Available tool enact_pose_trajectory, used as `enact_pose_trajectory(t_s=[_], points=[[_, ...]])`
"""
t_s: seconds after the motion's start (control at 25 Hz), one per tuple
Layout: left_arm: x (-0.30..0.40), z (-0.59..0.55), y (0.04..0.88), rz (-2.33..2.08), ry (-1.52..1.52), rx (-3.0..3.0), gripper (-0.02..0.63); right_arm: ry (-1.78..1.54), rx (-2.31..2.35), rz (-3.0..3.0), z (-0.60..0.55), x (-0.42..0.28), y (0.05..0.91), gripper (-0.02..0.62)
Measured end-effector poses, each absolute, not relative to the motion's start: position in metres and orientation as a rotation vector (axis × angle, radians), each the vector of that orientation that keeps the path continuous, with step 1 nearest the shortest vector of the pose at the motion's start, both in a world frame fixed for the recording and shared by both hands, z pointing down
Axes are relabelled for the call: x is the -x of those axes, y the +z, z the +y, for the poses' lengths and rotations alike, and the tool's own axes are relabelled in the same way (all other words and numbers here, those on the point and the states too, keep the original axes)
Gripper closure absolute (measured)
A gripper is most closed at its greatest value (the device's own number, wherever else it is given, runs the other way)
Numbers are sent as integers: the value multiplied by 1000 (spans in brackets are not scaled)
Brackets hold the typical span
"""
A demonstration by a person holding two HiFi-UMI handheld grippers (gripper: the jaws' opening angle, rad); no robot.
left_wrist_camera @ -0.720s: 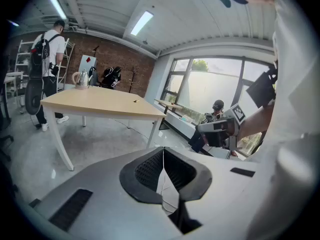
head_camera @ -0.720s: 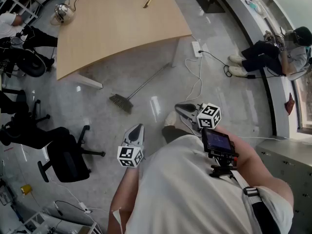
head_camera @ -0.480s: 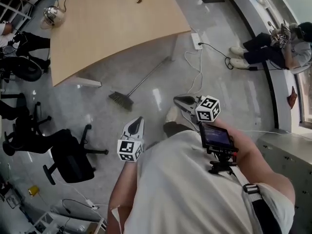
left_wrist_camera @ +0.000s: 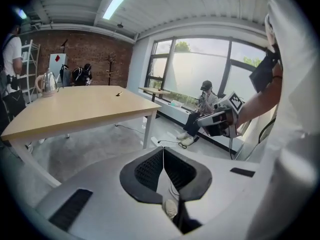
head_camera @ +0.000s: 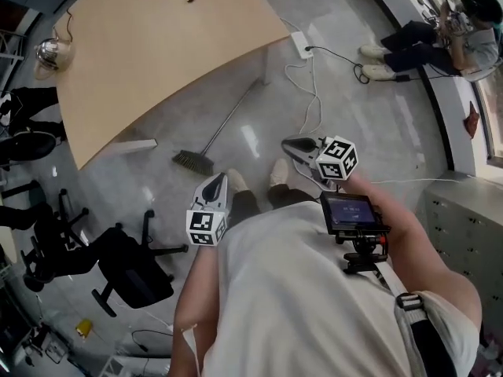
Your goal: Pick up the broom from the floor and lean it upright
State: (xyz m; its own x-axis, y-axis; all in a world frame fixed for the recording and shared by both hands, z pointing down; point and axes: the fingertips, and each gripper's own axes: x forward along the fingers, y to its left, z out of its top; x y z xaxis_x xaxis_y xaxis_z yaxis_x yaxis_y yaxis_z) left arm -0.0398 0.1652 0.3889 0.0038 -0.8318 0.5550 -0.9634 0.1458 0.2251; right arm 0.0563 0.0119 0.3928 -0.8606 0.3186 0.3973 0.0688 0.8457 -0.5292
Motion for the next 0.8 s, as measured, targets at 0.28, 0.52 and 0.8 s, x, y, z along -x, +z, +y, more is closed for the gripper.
enact_pose_trajectory(t_s=[0.28,0.52,0.8], points=[[55,155,425,-1674,401,-1811,597,857,-4,-2485,22,-92,433,575],[65,157,469,-1515,476,-1845,597,908,-206,-2424,33,-116,482,575],[52,148,501,-1396,481,-1901,597,933,-273,-2429,44,-117,508,575]])
